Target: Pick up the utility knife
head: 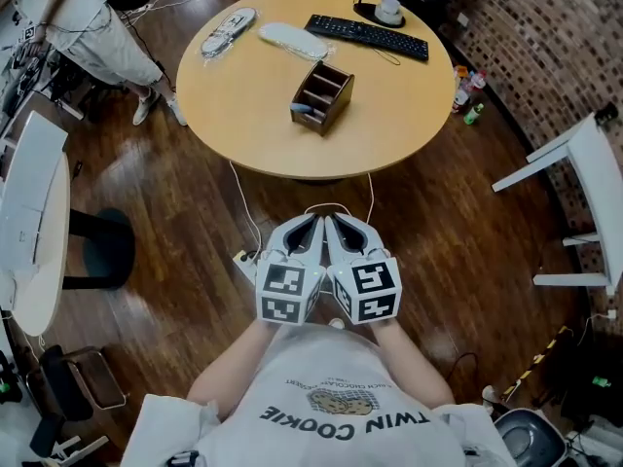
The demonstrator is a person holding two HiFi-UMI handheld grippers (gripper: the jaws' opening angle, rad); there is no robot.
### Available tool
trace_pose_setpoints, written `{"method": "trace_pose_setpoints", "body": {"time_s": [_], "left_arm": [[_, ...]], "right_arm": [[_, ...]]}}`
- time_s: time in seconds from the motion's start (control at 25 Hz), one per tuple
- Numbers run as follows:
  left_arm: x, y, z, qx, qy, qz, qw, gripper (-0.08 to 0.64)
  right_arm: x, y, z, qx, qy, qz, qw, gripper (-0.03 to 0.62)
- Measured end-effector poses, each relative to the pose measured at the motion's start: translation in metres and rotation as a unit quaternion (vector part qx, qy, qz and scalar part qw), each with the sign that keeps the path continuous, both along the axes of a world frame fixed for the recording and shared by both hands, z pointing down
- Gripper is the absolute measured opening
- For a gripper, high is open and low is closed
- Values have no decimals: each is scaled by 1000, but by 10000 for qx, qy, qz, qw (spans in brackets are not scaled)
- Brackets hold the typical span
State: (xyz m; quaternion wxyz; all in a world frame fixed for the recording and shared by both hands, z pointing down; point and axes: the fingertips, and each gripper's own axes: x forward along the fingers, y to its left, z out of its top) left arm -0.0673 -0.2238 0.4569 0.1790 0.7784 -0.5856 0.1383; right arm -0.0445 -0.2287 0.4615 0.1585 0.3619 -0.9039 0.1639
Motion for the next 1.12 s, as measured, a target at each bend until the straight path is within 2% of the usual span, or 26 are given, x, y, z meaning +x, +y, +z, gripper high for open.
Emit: {"method": "trace_pose_setpoints", "body": {"time_s": [0.48,0.64,0.96,1.12], "left_arm": [[-56,-84,3,87,-55,656,9978,6],[-74,-102,7,146,-178,805,9965,6],[-93,-144,11,285,-563,1173,9911,20],[-98,-166,18,431,-1034,1451,9830,35]], "right_arm": [[-56,-81,0,119,214,475,9986,1],[-74,-98,4,131,246,548,9981,0],[-87,-125,9,21,406,667,9969,2],[-87,-138,11,-1,403,669,9969,3]]}}
